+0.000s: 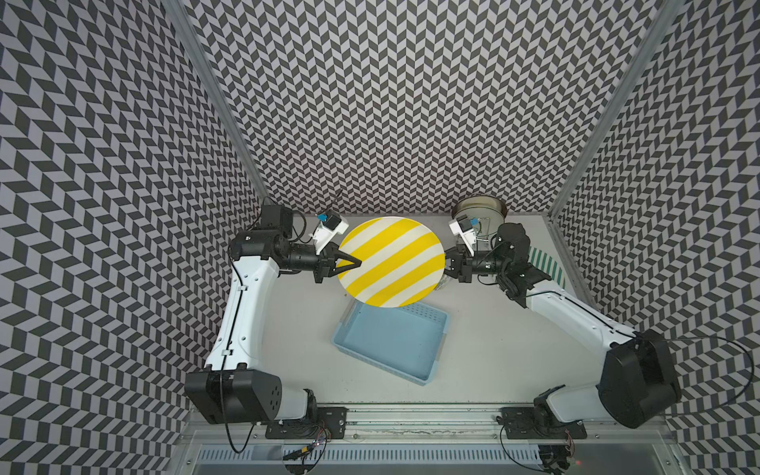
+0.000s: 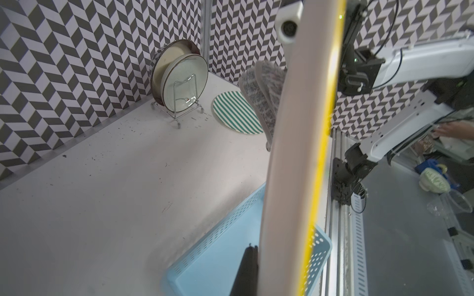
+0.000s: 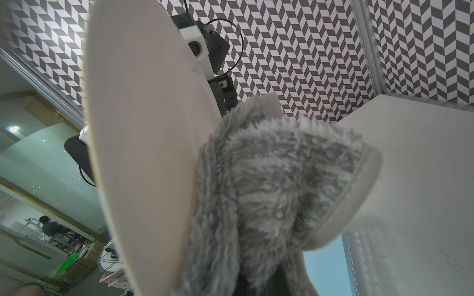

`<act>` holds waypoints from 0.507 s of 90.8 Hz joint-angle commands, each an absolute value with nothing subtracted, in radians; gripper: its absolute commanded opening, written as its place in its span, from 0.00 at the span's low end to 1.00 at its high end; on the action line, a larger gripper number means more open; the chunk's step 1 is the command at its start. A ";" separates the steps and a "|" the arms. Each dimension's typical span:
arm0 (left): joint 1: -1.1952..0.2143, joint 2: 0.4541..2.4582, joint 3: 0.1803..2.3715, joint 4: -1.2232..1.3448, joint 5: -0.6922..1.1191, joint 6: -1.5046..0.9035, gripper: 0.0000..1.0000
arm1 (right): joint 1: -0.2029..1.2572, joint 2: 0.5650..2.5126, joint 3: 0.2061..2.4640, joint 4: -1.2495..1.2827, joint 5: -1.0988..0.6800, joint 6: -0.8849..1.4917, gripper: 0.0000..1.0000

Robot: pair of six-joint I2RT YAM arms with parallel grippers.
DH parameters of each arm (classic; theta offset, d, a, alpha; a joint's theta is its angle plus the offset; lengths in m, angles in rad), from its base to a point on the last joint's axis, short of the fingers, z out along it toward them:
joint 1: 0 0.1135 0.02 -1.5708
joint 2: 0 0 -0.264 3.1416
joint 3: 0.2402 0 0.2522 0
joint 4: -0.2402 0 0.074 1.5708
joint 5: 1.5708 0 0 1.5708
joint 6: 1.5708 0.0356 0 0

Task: Wipe the wet plate dry
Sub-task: Wipe the plate with towel.

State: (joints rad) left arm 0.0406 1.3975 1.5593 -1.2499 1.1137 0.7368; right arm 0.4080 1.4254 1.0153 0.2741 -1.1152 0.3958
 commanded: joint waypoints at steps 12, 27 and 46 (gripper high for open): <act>0.091 1.342 1.445 -0.777 1.058 0.344 0.00 | 0.445 1.403 1.000 0.358 -1.287 0.440 0.00; 0.091 1.344 1.397 -0.681 1.058 0.198 0.00 | 0.445 1.393 0.995 0.388 -1.272 0.466 0.00; 0.080 1.355 1.311 -0.544 1.153 0.002 0.00 | 0.445 1.389 0.957 0.506 -1.223 0.562 0.00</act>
